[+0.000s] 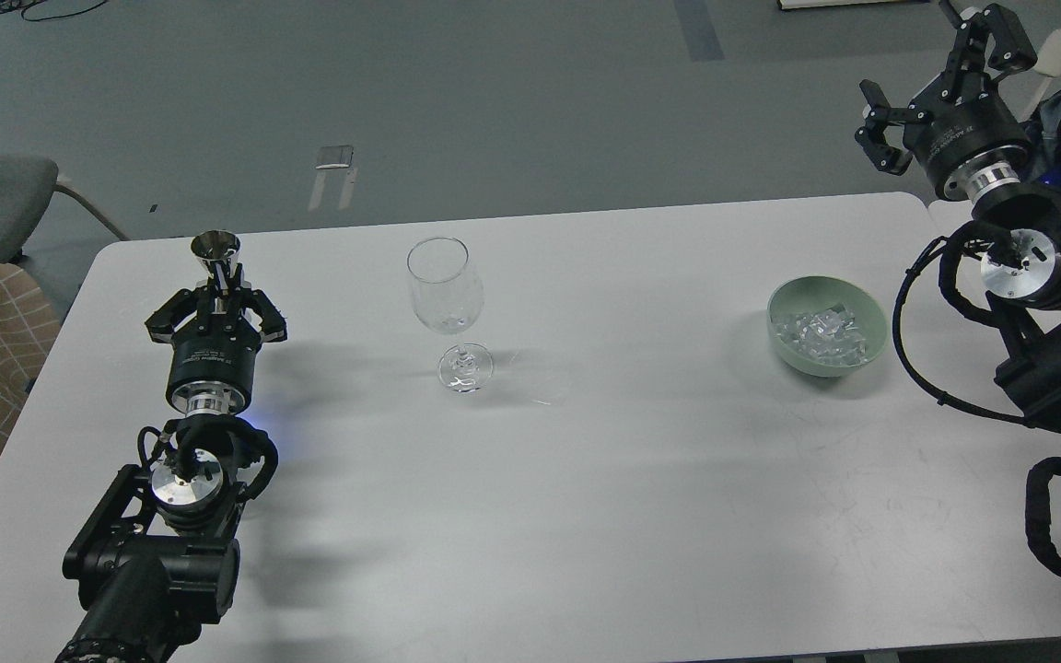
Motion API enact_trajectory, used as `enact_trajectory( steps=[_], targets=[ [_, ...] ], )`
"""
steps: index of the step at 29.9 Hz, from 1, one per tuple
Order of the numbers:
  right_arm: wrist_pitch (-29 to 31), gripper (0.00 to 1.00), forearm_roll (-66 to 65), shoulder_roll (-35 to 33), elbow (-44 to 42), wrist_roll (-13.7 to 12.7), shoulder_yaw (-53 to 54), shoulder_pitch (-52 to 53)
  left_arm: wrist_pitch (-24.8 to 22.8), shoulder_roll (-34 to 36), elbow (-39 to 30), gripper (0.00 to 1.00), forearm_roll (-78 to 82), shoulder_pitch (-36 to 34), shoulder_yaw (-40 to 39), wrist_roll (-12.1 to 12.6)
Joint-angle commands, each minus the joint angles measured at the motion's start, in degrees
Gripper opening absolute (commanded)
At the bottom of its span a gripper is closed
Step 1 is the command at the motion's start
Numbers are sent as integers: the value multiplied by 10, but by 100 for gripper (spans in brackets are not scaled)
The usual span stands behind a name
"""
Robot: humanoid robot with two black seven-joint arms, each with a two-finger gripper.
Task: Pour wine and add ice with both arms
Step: 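Lift the jigger with the left gripper toward the wine glass, then position the jigger above the wine glass rim with the left gripper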
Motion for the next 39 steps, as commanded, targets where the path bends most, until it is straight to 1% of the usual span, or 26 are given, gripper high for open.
enact_trajectory(
  steps=[1,3,7,10,13,17,20,21,22,24,26,33,39],
  targets=[
    [0,100,0,-7,9,0,-7,-2,10,-2,-34,0,1,1,1,-2],
    [0,100,0,-9,10,0,-7,-3,13,-3,-42,0,2,0,1,-2],
    [0,100,0,-10,10,0,-6,-10,47,5,-71,0,2,-3,17,-2],
    [0,100,0,-10,13,0,-6,-11,59,8,-94,0,2,-4,22,-1],
    [0,100,0,-10,13,1,-6,-11,63,19,-114,0,2,-3,28,1],
    [-1,100,0,-11,13,1,-5,-11,63,20,-128,0,2,-2,43,-1],
    [0,100,0,-20,13,1,-6,-11,67,19,-154,0,2,-1,46,-1],
    [0,100,0,-21,13,1,-6,-13,75,15,-168,0,2,0,48,2],
    [0,100,0,-21,13,1,-6,-13,75,15,-168,0,2,0,48,2],
    [0,100,0,-22,13,1,-6,-15,98,10,-202,0,3,8,69,4],
    [0,100,0,-22,13,1,-6,-18,104,9,-215,0,3,12,93,3],
    [0,100,1,-30,13,1,-5,-22,115,-7,-216,0,15,7,108,6],
    [0,100,1,-31,18,2,-4,-28,115,-12,-217,0,17,6,129,6]
  ],
)
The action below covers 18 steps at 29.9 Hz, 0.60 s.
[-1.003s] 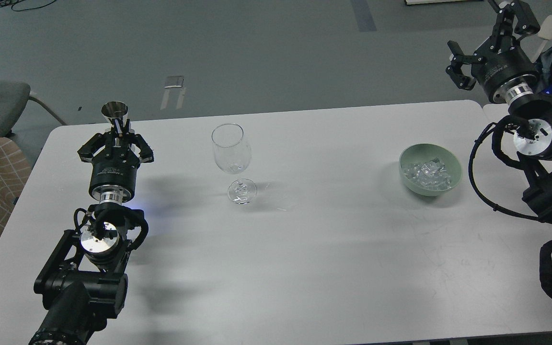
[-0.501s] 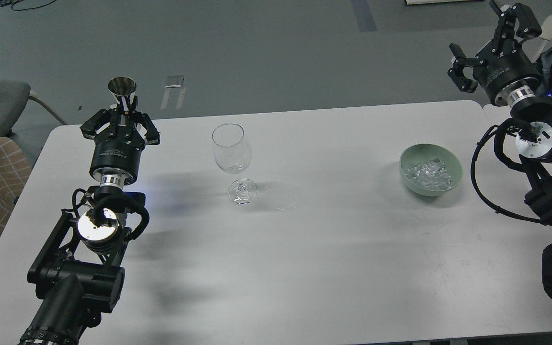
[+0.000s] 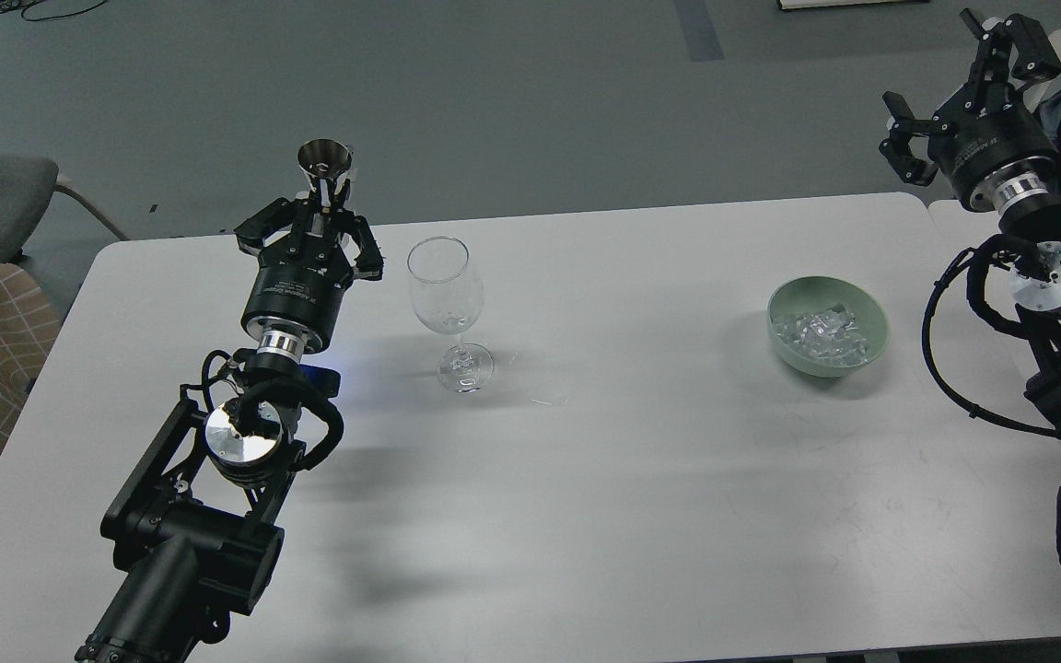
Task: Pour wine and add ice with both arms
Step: 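Position the jigger above the wine glass rim with the left gripper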
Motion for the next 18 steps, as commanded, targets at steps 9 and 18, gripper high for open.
enact_trajectory(
  steps=[9,18],
  targets=[
    [0,100,0,-4,15,0,-1,-8,-2,3,-4,0,45,5,16,-1],
    [0,100,0,-4,16,0,-1,-8,-12,18,-3,0,51,3,27,0]
  ],
)
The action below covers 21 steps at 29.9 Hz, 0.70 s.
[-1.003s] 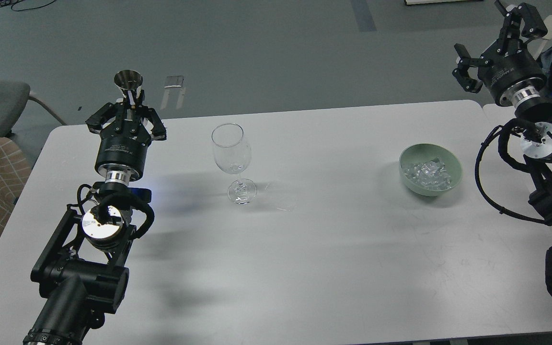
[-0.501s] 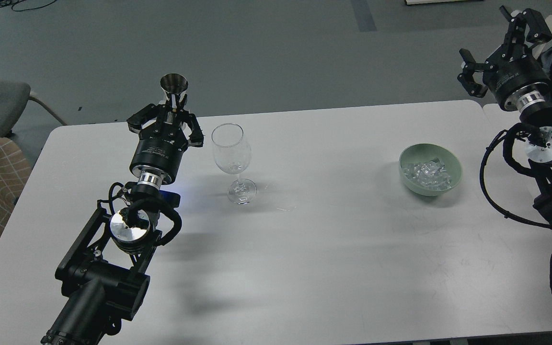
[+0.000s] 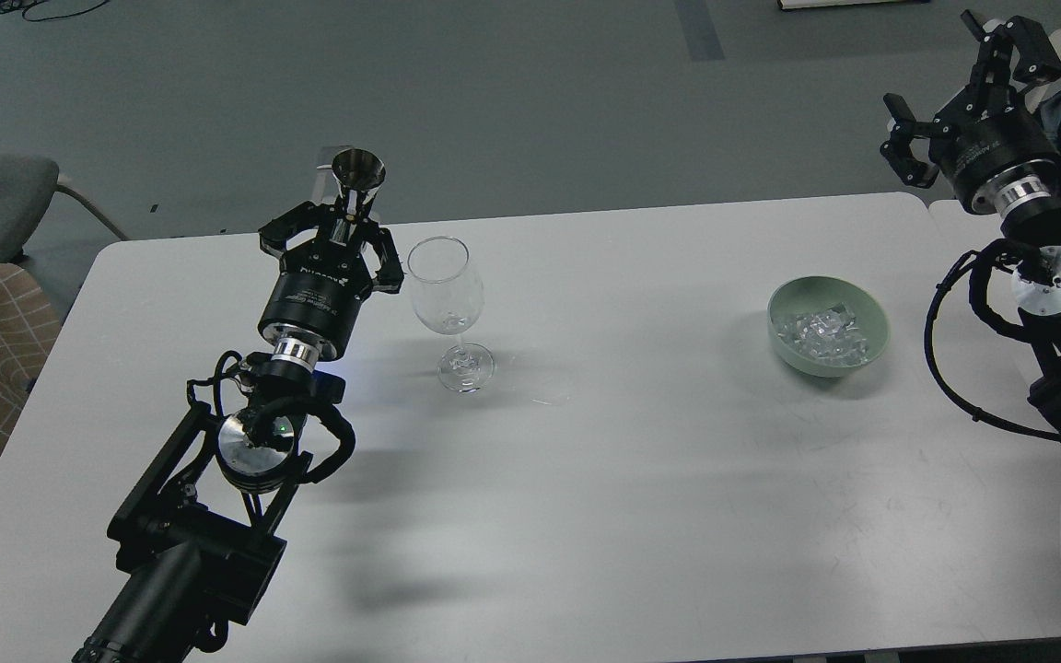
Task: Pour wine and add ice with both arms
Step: 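Position the jigger above the wine glass rim with the left gripper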
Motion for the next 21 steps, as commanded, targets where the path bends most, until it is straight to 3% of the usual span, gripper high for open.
enact_trajectory(
  steps=[1,21],
  targets=[
    [0,100,0,0,0,0,0,0,-7,7,0,0,8,0,1,0],
    [1,100,-1,4,1,0,-2,-2,-29,26,-3,0,67,3,23,-1]
  ],
)
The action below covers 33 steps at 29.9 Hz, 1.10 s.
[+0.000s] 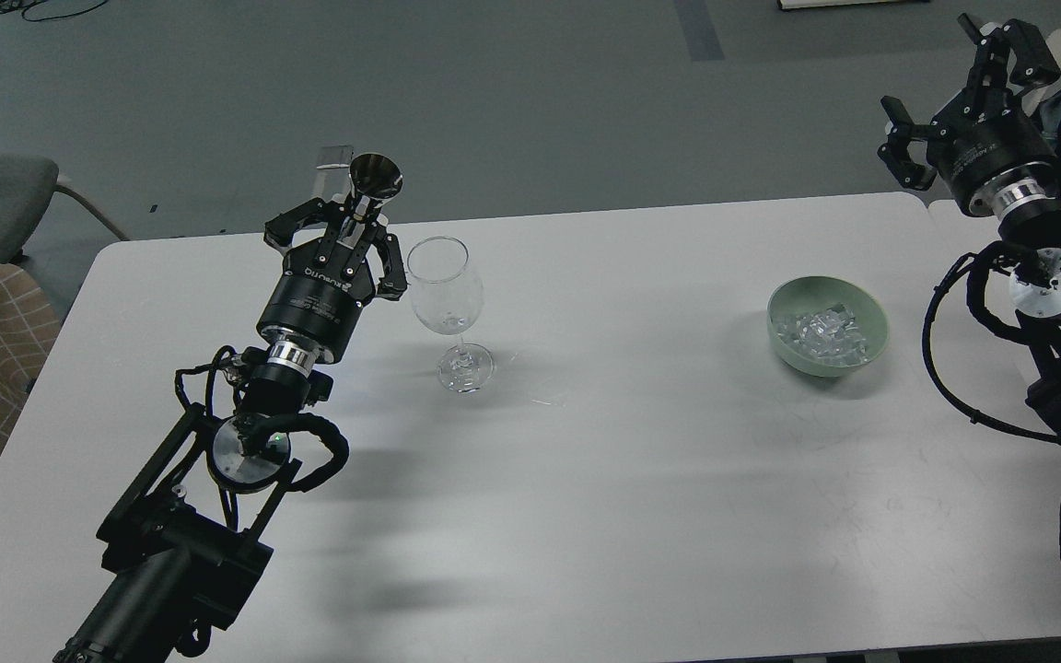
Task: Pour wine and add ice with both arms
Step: 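Position the jigger above the wine glass rim with the left gripper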
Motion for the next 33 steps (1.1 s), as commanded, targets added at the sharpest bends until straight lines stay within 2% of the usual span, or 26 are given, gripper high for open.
enact_trajectory(
  steps=[1,33],
  targets=[
    [1,100,0,1,1,0,0,0,0,0,0,0,2,0,1,-2],
    [1,100,-1,1,0,0,0,-1,-27,12,9,0,77,4,1,-6]
  ],
)
